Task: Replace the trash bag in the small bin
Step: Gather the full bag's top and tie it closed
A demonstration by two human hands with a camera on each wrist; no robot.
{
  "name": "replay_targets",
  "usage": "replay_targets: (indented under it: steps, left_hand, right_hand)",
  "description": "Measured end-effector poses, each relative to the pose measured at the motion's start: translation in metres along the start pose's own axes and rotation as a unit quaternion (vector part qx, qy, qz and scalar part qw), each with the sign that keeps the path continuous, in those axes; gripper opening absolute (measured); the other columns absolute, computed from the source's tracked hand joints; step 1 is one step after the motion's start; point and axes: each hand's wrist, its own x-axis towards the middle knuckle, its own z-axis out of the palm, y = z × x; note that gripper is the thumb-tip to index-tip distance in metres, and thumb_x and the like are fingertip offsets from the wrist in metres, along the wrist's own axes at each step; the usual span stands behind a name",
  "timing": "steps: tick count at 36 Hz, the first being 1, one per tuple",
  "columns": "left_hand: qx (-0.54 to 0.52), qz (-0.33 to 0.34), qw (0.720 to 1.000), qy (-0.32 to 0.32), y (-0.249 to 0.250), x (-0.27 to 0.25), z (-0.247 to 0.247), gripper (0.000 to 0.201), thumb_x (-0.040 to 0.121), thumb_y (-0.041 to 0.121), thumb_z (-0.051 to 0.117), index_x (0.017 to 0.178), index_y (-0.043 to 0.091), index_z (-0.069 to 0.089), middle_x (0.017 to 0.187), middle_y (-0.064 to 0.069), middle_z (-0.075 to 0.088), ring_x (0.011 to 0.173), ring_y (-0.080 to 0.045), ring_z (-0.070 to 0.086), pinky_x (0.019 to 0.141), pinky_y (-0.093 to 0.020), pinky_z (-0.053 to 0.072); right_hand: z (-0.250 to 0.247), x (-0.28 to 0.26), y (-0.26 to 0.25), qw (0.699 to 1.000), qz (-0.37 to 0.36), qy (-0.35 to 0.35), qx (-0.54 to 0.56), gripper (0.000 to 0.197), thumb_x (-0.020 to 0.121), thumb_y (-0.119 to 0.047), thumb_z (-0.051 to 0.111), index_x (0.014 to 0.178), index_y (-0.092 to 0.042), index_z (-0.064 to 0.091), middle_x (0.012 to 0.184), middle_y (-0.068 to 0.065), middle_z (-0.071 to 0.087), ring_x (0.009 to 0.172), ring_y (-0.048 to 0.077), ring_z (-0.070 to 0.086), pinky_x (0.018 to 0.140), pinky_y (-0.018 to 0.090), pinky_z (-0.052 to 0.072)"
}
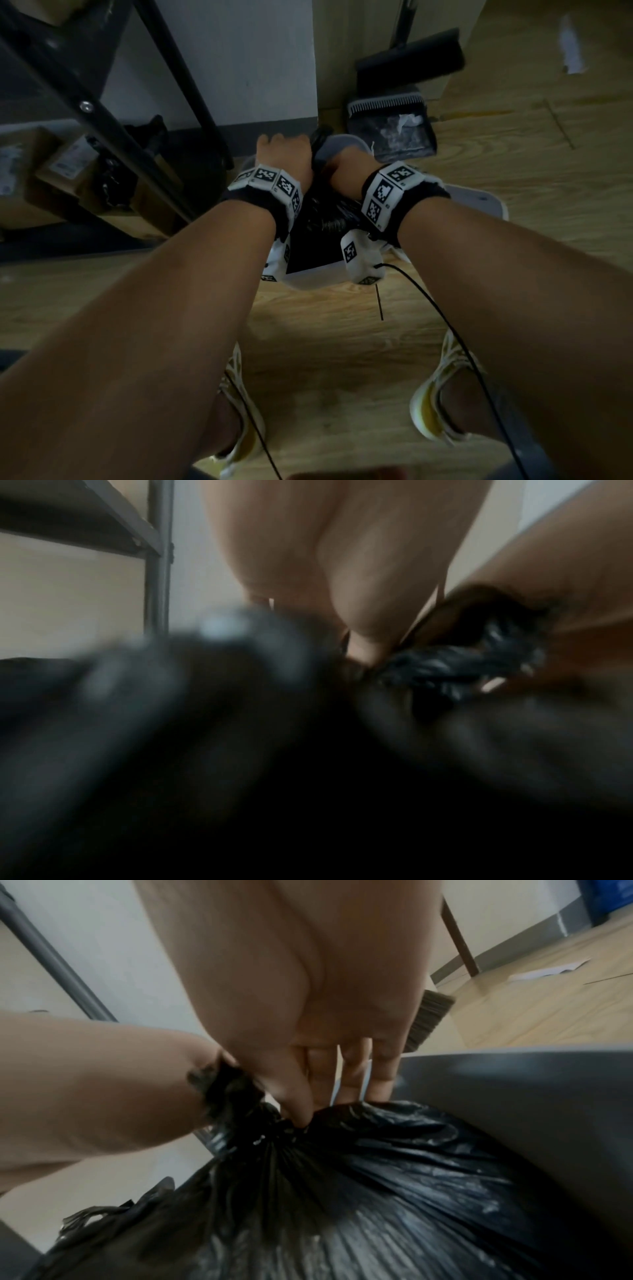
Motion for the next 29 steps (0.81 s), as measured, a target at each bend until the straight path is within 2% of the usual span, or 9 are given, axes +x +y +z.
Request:
replay_targets:
  steps: [3, 6, 10, 13, 15, 18, 25, 29]
  left_hand:
    - [-0.011, -0.01, 1.0, 0.018, 0.001, -0.002, 0.003, 0.028, 0.092, 0.02, 0.045, 0.112, 0.002, 0.054, 0.11, -0.018, 0.065, 0.107, -0.035, 0.057, 0.097, -0.04, 0.035]
    - [-0.041, -0.034, 0.998, 0.026, 0.001, -0.002, 0.001, 0.033, 0.094, 0.027, 0.044, 0.115, 0.003, 0.053, 0.115, -0.018, 0.063, 0.11, -0.034, 0.057, 0.097, -0.04, 0.036]
    - [-0.066, -0.059, 0.996, 0.017, -0.005, 0.001, -0.004, 0.037, 0.091, 0.039, 0.047, 0.11, 0.01, 0.059, 0.118, -0.014, 0.06, 0.113, -0.032, 0.055, 0.098, -0.04, 0.036]
    - [-0.076, -0.065, 0.995, 0.005, -0.007, 0.001, -0.01, 0.033, 0.09, 0.037, 0.05, 0.107, 0.012, 0.061, 0.119, -0.012, 0.06, 0.115, -0.032, 0.054, 0.101, -0.04, 0.036]
    - [-0.077, -0.064, 0.995, 0.007, -0.009, 0.0, -0.011, 0.032, 0.089, 0.035, 0.051, 0.107, 0.011, 0.062, 0.118, -0.012, 0.06, 0.115, -0.032, 0.054, 0.101, -0.04, 0.035]
    - [-0.075, -0.05, 0.996, 0.027, -0.011, -0.004, -0.011, 0.034, 0.09, 0.041, 0.047, 0.102, 0.013, 0.063, 0.115, -0.012, 0.061, 0.112, -0.031, 0.055, 0.097, -0.039, 0.036]
    - [-0.09, -0.027, 0.994, 0.057, -0.014, -0.008, -0.011, 0.041, 0.089, 0.051, 0.049, 0.1, 0.015, 0.067, 0.111, -0.01, 0.064, 0.11, -0.031, 0.056, 0.094, -0.039, 0.036]
    - [-0.102, -0.034, 0.993, 0.046, -0.014, -0.011, -0.016, 0.04, 0.089, 0.049, 0.051, 0.098, 0.014, 0.069, 0.109, -0.011, 0.065, 0.11, -0.03, 0.056, 0.095, -0.038, 0.035]
  right_hand:
    - [0.001, 0.001, 0.003, 1.0, 0.007, 0.0, 0.011, 0.035, 0.09, -0.015, 0.05, 0.123, -0.014, 0.064, 0.127, 0.01, 0.061, 0.119, 0.027, 0.057, 0.094, 0.03, 0.045]
    - [-0.001, 0.001, 0.003, 1.0, 0.011, 0.007, 0.023, 0.033, 0.091, -0.019, 0.052, 0.121, -0.015, 0.065, 0.125, 0.009, 0.063, 0.117, 0.026, 0.058, 0.09, 0.029, 0.045]
    - [-0.003, 0.001, 0.003, 0.999, -0.005, 0.011, 0.047, 0.031, 0.092, -0.017, 0.054, 0.121, -0.015, 0.065, 0.125, 0.007, 0.064, 0.118, 0.024, 0.058, 0.081, 0.02, 0.038]
    - [-0.003, 0.0, -0.001, 0.998, -0.017, 0.021, 0.06, 0.03, 0.091, -0.015, 0.055, 0.12, -0.015, 0.066, 0.123, 0.008, 0.065, 0.117, 0.023, 0.059, 0.079, 0.018, 0.037]
    - [-0.004, -0.001, -0.003, 0.997, -0.023, 0.029, 0.066, 0.03, 0.091, -0.014, 0.056, 0.119, -0.016, 0.067, 0.122, 0.007, 0.066, 0.115, 0.022, 0.06, 0.072, 0.012, 0.037]
    - [-0.006, -0.003, -0.006, 0.996, -0.031, 0.029, 0.079, 0.03, 0.09, -0.014, 0.057, 0.119, -0.017, 0.067, 0.121, 0.005, 0.067, 0.114, 0.02, 0.061, 0.062, 0.006, 0.033]
    - [-0.009, -0.003, -0.007, 0.997, -0.035, 0.015, 0.073, 0.032, 0.09, -0.015, 0.058, 0.12, -0.018, 0.066, 0.123, 0.004, 0.066, 0.116, 0.018, 0.06, 0.06, 0.005, 0.032]
    - [-0.008, 0.0, -0.007, 0.997, -0.025, 0.014, 0.067, 0.03, 0.089, -0.015, 0.059, 0.118, -0.016, 0.067, 0.121, 0.006, 0.067, 0.114, 0.019, 0.061, 0.066, 0.008, 0.034]
